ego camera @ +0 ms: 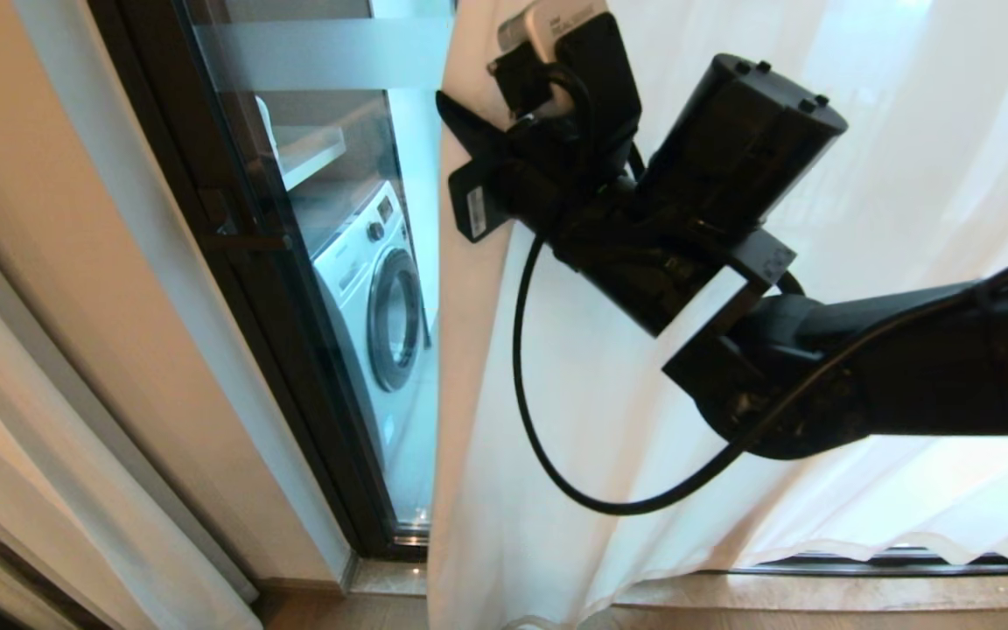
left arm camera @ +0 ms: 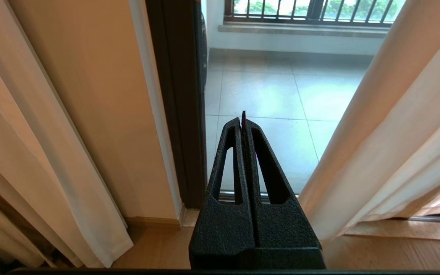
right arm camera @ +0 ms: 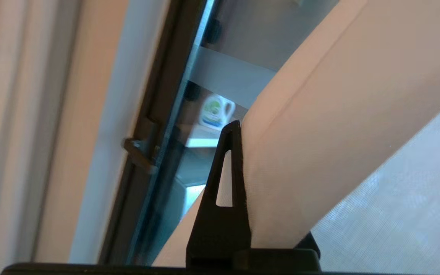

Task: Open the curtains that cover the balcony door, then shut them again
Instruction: Close the inner curtains on both sides

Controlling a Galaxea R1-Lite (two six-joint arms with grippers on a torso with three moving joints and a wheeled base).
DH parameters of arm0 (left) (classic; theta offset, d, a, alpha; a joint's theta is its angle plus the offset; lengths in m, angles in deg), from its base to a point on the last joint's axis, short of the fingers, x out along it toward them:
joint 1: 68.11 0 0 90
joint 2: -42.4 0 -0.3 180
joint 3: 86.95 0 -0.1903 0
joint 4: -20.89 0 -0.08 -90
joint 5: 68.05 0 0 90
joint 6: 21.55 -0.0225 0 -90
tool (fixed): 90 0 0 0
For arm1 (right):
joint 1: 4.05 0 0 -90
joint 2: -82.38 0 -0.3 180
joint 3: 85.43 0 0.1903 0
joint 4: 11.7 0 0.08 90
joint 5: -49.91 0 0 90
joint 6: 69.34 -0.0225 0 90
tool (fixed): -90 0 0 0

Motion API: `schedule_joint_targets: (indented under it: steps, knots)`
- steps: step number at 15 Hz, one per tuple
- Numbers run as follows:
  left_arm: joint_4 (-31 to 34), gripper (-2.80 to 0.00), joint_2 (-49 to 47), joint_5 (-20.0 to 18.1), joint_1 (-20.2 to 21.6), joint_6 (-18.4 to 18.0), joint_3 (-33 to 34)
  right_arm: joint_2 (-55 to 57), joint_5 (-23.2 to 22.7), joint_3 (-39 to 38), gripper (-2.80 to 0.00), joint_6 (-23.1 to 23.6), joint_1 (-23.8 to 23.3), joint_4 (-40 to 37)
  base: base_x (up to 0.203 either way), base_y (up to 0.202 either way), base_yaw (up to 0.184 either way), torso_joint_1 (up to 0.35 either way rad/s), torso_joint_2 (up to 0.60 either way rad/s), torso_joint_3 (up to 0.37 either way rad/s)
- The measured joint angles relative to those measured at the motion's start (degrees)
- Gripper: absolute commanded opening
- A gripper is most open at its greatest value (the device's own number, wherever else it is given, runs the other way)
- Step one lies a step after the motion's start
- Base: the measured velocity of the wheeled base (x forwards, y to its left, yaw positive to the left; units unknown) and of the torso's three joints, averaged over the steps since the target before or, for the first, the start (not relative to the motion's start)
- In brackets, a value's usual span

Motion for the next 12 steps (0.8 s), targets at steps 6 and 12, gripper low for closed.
schedule_joint_targets:
  steps: [6,12]
  knots:
    - [0.0,-2.80,0.0,0.0,0.0,0.0,0.0,-5.1,6.8,0.5,-2.80,-1.8,-9.5,-2.1,0.000,0.000,0.000,0.000,0.00,0.000]
    - [0.0,-2.80,0.0,0.0,0.0,0.0,0.0,-9.5,10.2,0.1,-2.80,-3.1,-20.7,-4.0,0.000,0.000,0.000,0.000,0.00,0.000]
